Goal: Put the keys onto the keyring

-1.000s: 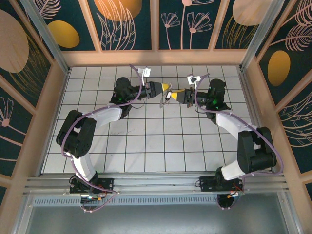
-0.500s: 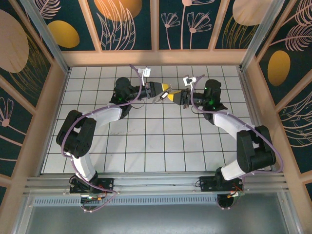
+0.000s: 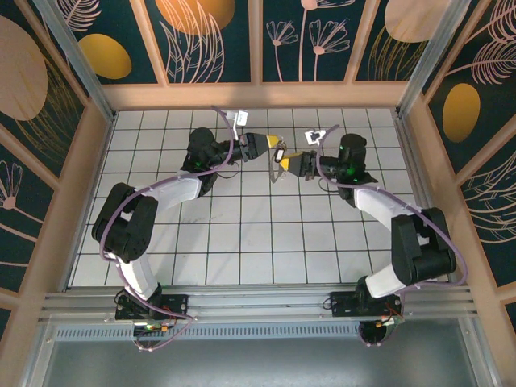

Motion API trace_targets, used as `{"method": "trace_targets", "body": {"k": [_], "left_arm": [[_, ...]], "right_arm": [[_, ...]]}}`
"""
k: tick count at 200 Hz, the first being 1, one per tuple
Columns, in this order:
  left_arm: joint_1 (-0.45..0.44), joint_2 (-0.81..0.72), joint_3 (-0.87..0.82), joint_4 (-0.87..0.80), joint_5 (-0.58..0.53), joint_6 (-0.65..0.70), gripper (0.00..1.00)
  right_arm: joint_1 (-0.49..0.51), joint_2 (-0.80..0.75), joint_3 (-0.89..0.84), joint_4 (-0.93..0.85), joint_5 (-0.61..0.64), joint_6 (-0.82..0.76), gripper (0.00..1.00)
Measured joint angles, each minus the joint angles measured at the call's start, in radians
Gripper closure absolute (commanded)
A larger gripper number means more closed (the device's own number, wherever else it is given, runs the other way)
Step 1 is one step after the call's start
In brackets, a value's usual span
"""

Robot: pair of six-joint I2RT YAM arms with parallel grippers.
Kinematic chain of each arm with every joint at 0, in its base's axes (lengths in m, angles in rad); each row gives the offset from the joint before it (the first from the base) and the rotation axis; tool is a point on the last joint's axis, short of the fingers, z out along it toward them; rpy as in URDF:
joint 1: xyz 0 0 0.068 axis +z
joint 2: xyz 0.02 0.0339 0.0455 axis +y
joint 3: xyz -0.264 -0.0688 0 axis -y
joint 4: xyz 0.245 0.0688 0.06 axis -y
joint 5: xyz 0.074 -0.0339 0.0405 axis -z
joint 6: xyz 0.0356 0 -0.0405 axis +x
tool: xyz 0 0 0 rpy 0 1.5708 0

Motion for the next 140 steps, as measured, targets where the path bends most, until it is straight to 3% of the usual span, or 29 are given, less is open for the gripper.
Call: {"method": "trace_targets", "body": {"k": [42,104,140], "left_arm": [[-0.003,-0.008,-0.004,0.034,-0.022,-0.002,1.00],[-0.010,-0.022,-0.042,0.100,-0.068,-0.028,1.00],[-0.024,-0.022,-0.062,0.161,-0.097,-0.072,1.00]], "right_arm": [[-0.076,-0.119,-0.109,0.021,0.067,0.051,0.70],[-0.068,-0.179,-0.116,0.191,0.279,0.245,0.61],[-0.021,-0.161,-0.084,0.281,0.338,0.338,0.58]]}}
